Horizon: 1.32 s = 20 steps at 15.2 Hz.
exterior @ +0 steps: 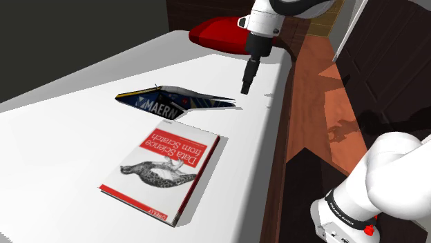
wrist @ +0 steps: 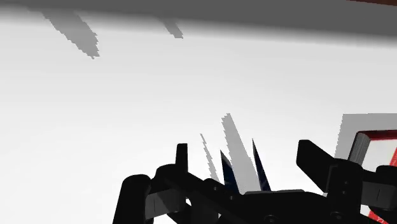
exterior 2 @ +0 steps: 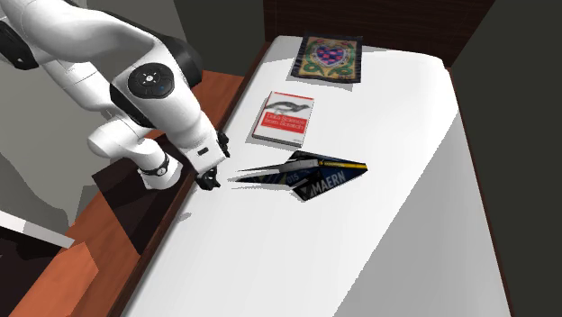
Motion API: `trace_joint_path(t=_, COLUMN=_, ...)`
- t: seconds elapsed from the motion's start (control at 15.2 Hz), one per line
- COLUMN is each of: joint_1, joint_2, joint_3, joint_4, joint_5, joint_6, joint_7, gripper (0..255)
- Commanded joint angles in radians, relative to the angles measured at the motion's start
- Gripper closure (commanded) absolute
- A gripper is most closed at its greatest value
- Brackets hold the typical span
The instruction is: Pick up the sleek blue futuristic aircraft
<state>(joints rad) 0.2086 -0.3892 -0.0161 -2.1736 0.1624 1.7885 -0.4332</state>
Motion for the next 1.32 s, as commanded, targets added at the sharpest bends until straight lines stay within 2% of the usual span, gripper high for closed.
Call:
trace_joint_path(t=0.0, joint_1=0.028, joint_2=0.067, joint_3=0.008, joint_4=0.044, joint_5=0.013, joint_6=0.029, joint_7=-0.059, gripper=0)
trace_joint_path(t=0.26, joint_1=0.071, joint_2=0.169, joint_3=0.028, joint_4=0.125, joint_5=0.034, joint_6=0.057, joint_7=-0.157, gripper=0)
trace_joint_path(t=0.86, joint_1=0.072, joint_2=0.181, joint_3=0.031, joint_4=0.036, joint_5=0.041, joint_6=0.157, joint_7=-0.174, gripper=0)
trace_joint_path(t=0.92, joint_1=0.073, joint_2=0.181, joint_3=0.031, joint_4=0.034, joint_5=0.041, joint_6=0.160, joint_7=-0.173, gripper=255)
trace_joint_path(t=1.25, joint_1=0.074, joint_2=0.180, joint_3=0.032, joint_4=0.030, joint_5=0.042, joint_6=0.162, joint_7=-0.172, gripper=255)
